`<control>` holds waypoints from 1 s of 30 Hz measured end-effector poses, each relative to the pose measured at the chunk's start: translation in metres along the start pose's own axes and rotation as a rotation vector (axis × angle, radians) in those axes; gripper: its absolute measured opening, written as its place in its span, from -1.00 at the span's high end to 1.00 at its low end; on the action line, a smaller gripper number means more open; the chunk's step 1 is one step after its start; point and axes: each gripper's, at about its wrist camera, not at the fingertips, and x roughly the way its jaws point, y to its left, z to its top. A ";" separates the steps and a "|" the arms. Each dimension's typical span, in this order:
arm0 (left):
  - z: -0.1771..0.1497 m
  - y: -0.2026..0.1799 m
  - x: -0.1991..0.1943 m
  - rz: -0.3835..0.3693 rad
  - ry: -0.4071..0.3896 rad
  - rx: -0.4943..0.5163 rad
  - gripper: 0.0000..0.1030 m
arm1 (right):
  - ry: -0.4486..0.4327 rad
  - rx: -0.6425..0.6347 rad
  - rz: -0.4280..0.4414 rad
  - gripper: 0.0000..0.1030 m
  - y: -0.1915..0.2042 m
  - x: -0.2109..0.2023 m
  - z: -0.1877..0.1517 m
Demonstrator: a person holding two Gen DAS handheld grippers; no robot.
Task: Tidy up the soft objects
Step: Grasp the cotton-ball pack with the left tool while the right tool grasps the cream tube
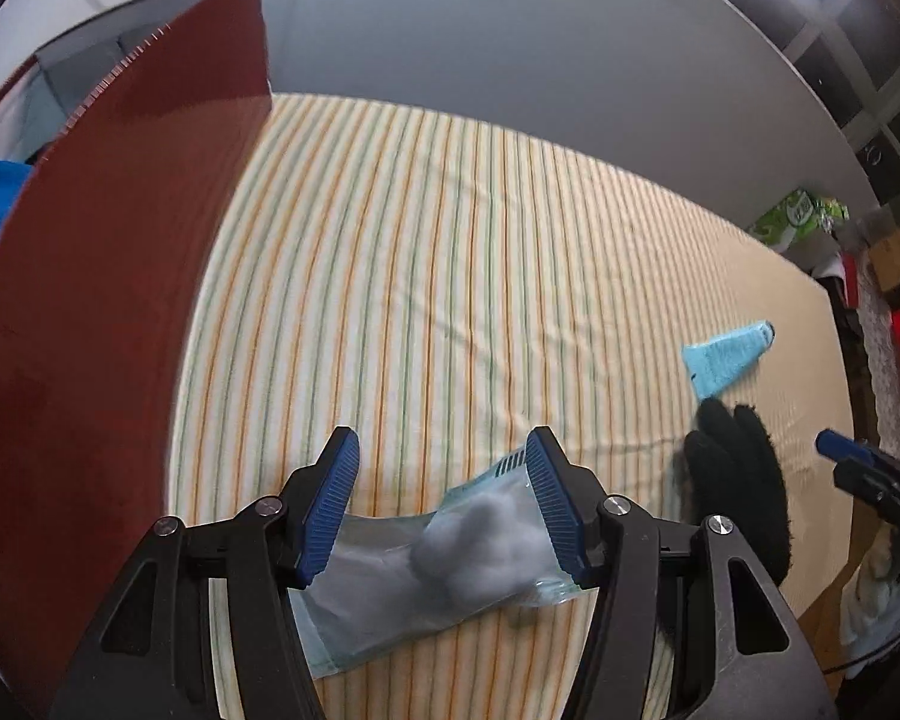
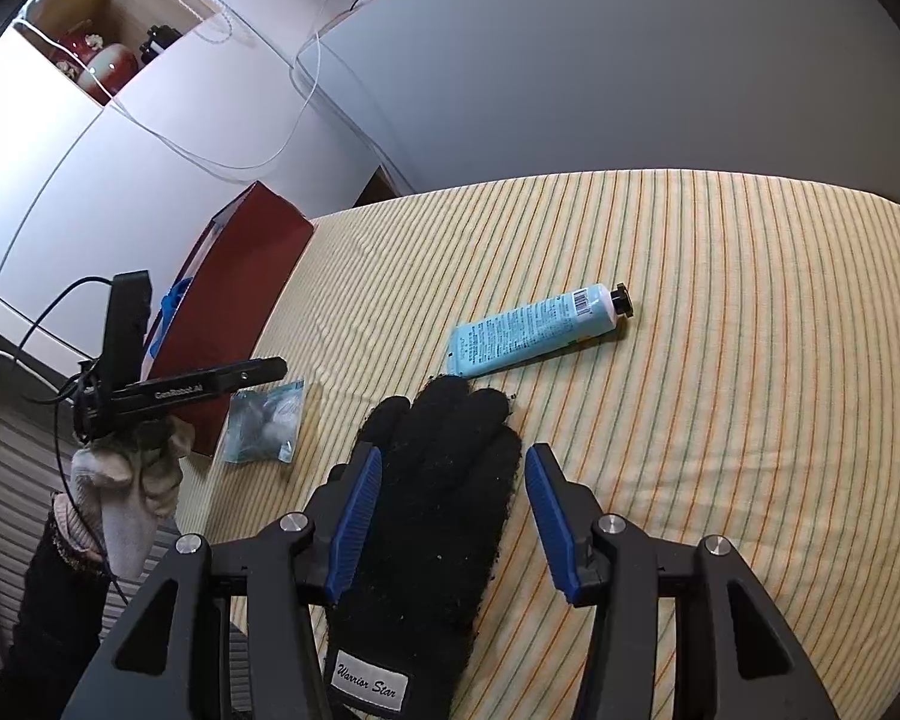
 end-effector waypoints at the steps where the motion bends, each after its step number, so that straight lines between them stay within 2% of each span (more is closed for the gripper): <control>1: -0.001 0.000 0.003 -0.015 0.023 0.005 -0.11 | 0.001 -0.001 0.002 0.11 0.000 0.000 0.000; 3: -0.006 0.000 0.008 -0.034 0.053 0.006 -0.11 | 0.000 -0.004 0.002 0.11 0.000 0.000 0.001; 9: -0.023 -0.005 0.001 -0.072 0.064 0.031 -0.11 | -0.002 -0.014 0.015 0.10 0.002 -0.001 0.004; 12: -0.034 -0.014 -0.006 -0.046 0.041 0.081 -0.14 | 0.009 -0.044 0.015 0.11 0.005 0.001 0.006; 14: -0.042 -0.025 -0.007 -0.013 0.027 0.138 -0.25 | 0.019 -0.092 -0.003 0.11 0.007 0.001 0.009; 16: -0.048 -0.033 -0.006 0.025 0.018 0.183 -0.27 | 0.051 -0.179 -0.040 0.11 0.011 0.003 0.015; 20: -0.058 -0.049 -0.001 0.103 -0.003 0.249 -0.28 | 0.093 -0.394 -0.238 0.11 0.019 0.011 0.024; 21: -0.059 -0.053 0.001 0.121 -0.008 0.256 -0.28 | 0.103 -0.425 -0.262 0.11 0.020 0.013 0.026; 30: -0.063 -0.059 0.003 0.194 -0.018 0.255 -0.28 | 0.227 -0.634 -0.370 0.11 0.026 0.051 0.051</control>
